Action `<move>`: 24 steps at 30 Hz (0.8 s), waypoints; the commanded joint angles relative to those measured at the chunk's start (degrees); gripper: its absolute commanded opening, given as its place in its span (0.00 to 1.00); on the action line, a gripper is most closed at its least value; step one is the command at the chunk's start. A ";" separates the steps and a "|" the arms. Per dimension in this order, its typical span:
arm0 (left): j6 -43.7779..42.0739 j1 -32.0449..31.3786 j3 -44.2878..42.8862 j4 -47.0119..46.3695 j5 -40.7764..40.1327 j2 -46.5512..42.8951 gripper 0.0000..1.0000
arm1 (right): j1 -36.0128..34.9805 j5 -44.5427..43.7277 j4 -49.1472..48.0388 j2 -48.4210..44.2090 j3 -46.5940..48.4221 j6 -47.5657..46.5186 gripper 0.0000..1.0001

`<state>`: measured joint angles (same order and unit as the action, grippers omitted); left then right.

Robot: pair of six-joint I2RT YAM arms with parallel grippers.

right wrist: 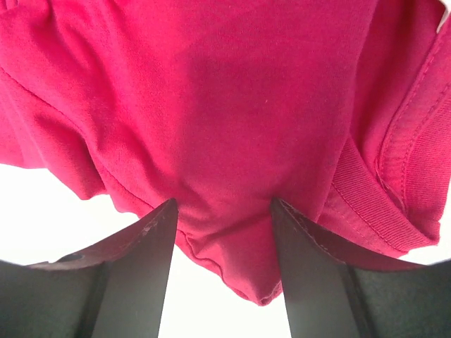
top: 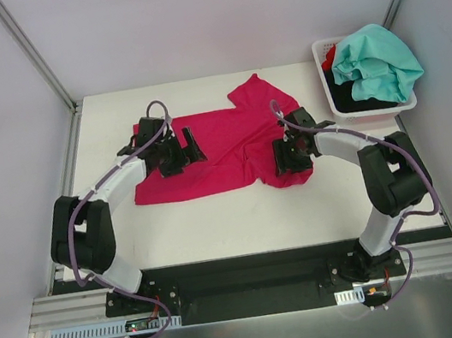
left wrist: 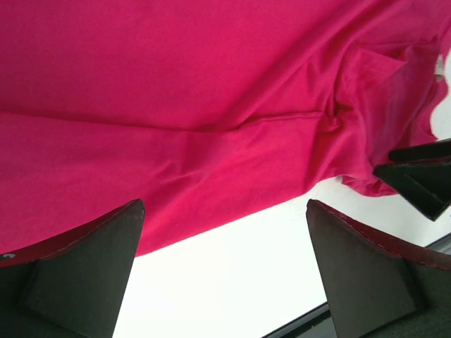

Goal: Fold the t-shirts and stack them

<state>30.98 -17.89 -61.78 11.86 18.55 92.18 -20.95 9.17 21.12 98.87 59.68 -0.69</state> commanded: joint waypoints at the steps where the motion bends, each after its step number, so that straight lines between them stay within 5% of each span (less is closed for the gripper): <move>1: 0.30 1.10 3.50 1.94 -7.19 -4.98 0.99 | -0.32 -2.58 3.04 1.24 0.61 -0.28 0.59; 11: 5.93 11.90 15.28 -0.86 -11.34 -7.81 0.99 | -0.23 -4.25 5.15 0.80 1.31 -1.16 0.59; 24: 8.13 15.51 21.26 -2.37 -15.12 -12.37 0.99 | 0.03 -8.81 10.42 0.89 2.63 -2.39 0.59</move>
<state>38.15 -3.92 -42.65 9.13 5.74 83.48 -21.06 3.90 26.28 99.02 60.82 -1.78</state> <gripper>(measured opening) 0.992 0.595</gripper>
